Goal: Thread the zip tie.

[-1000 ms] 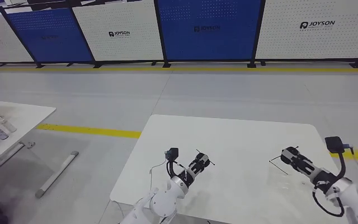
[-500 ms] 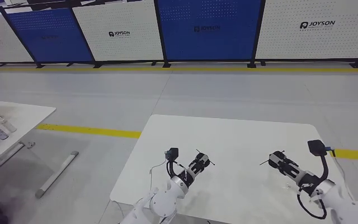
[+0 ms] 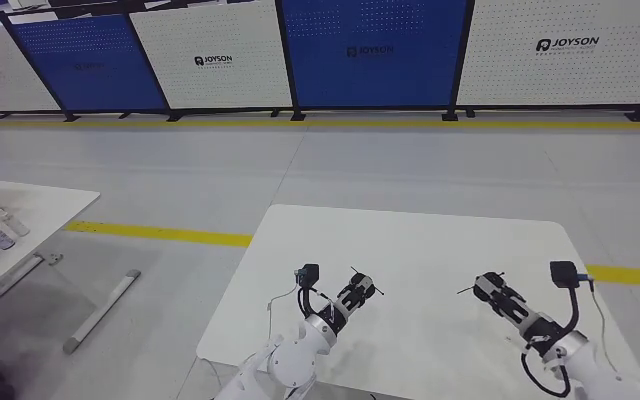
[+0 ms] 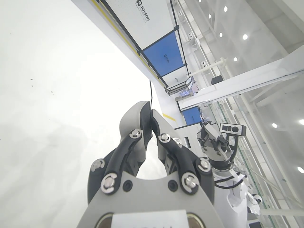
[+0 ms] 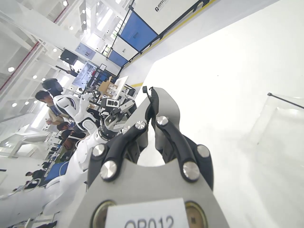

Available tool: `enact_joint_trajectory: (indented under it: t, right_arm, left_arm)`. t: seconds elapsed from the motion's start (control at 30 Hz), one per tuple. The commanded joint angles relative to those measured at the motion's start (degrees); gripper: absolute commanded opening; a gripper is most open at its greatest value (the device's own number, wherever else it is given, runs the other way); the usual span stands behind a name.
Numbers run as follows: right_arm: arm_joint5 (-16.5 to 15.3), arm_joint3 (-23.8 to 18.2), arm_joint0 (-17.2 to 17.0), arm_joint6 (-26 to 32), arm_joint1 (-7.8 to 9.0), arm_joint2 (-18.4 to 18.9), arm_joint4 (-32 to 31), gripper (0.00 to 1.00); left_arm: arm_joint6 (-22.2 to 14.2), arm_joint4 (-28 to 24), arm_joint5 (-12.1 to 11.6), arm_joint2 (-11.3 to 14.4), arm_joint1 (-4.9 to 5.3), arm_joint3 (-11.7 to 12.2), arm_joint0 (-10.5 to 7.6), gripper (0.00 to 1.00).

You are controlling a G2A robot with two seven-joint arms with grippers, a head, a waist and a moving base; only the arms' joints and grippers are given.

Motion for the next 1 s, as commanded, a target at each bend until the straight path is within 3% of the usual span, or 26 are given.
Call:
enact_joint_trajectory:
  t: [0.0,0.1,0.23,0.7,0.97]
  right_arm:
    - [-0.1,0.2,0.0,-3.0,-0.39,-2.4,-1.7,0.00]
    - [1.8,1.3,1.2,-6.5,-1.14,-6.5,-4.3,0.00]
    - [3.8,3.8,4.4,-6.5,-1.95,-10.3,-4.7,0.00]
    - [4.1,3.9,4.6,-6.4,-2.00,-10.4,-4.8,0.00]
    - [3.3,4.5,3.8,-15.6,-3.50,-14.7,-5.2,0.00]
  left_arm:
    - [0.0,0.0,0.0,0.0,0.00,0.0,0.00,0.00]
    - [0.0,0.0,0.0,0.0,0.00,0.0,0.00,0.00]
    - [0.0,0.0,0.0,0.0,0.00,0.0,0.00,0.00]
    - [0.0,0.0,0.0,0.0,0.00,0.0,0.00,0.00]
    - [0.0,0.0,0.0,0.0,0.00,0.0,0.00,0.00]
